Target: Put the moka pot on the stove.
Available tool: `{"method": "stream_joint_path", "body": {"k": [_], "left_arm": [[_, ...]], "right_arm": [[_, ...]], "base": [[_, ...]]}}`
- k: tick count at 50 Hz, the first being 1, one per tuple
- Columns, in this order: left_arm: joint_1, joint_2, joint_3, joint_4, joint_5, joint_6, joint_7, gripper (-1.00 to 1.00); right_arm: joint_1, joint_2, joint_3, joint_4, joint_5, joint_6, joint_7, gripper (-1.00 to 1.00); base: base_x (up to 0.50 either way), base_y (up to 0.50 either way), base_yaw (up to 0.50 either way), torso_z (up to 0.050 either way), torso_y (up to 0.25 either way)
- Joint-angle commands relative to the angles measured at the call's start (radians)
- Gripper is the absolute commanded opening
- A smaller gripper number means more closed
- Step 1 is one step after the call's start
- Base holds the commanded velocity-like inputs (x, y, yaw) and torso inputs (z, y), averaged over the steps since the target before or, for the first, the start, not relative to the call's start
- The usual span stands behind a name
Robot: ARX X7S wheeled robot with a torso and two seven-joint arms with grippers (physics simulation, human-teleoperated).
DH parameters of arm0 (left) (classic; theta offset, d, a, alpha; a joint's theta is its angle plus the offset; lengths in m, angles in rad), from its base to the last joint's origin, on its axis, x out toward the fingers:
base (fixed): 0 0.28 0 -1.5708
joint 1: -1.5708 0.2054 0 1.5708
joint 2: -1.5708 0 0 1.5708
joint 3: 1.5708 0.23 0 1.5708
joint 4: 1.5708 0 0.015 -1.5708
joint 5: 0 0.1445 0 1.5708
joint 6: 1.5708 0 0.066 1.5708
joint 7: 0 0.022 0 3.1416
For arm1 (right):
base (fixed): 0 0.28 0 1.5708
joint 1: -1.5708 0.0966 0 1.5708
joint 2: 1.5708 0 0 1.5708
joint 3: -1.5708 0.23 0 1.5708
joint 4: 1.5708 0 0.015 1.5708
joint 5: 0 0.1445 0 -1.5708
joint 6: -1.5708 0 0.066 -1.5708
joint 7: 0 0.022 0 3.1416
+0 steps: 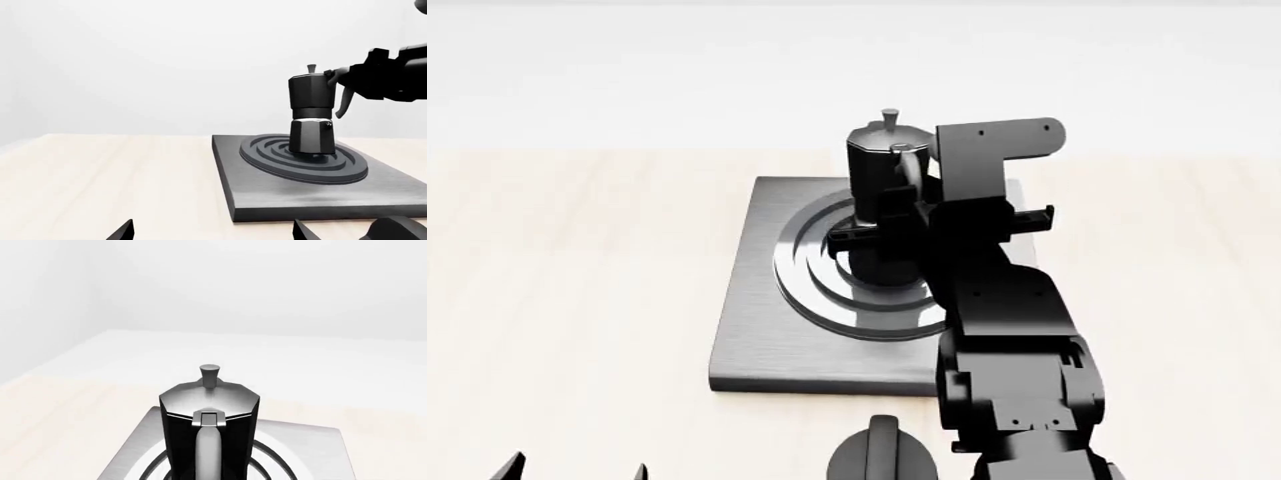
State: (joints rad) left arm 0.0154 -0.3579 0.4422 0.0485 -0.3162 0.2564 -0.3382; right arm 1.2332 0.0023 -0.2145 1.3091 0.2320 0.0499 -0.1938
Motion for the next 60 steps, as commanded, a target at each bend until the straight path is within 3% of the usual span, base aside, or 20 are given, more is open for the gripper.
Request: {"method": "stream_joint_path", "body": {"k": [1, 31, 32, 50, 52, 55, 60], "left_arm": [[-0.004, 0.0, 0.001, -0.005, -0.002, 0.003, 0.0, 1.0], [-0.005, -0.001, 0.007, -0.013, -0.002, 0.011, -0.003, 1.0], [-0.005, -0.002, 0.007, -0.011, -0.002, 0.01, -0.004, 1.0], [-0.017, -0.007, 0.004, -0.013, -0.012, 0.005, -0.004, 1.0], [-0.013, -0.01, 0.003, -0.007, -0.016, 0.006, -0.003, 1.0], [-0.013, -0.009, 0.004, -0.008, -0.014, 0.008, -0.005, 1.0], [-0.012, -0.01, 0.003, -0.006, -0.016, 0.009, -0.005, 1.0]], "right_arm": [[0.004, -0.002, 0.012, 0.0, 0.004, -0.001, -0.004, -1.0], [-0.005, -0.002, -0.044, 0.0, 0.033, 0.002, -0.017, -1.0], [-0.007, -0.002, -0.054, 0.0, 0.034, -0.004, -0.015, 1.0], [-0.054, 0.004, -0.049, -0.006, -0.007, -0.107, 0.054, 1.0], [-0.159, 0.047, -0.063, -0.288, -0.005, 0.048, 0.102, 1.0], [-0.244, 0.084, -0.066, -0.519, 0.012, 0.171, 0.131, 1.0], [-0.32, 0.119, -0.07, -0.741, 0.032, 0.281, 0.16, 1.0]], "base": [[0.0, 0.0, 0.0, 0.0, 0.0], [0.0, 0.0, 0.0, 0.0, 0.0], [0.0, 0.0, 0.0, 0.0, 0.0], [0.0, 0.0, 0.0, 0.0, 0.0], [0.0, 0.0, 0.0, 0.0, 0.0], [0.0, 0.0, 0.0, 0.0, 0.0], [0.0, 0.0, 0.0, 0.0, 0.0]]}}
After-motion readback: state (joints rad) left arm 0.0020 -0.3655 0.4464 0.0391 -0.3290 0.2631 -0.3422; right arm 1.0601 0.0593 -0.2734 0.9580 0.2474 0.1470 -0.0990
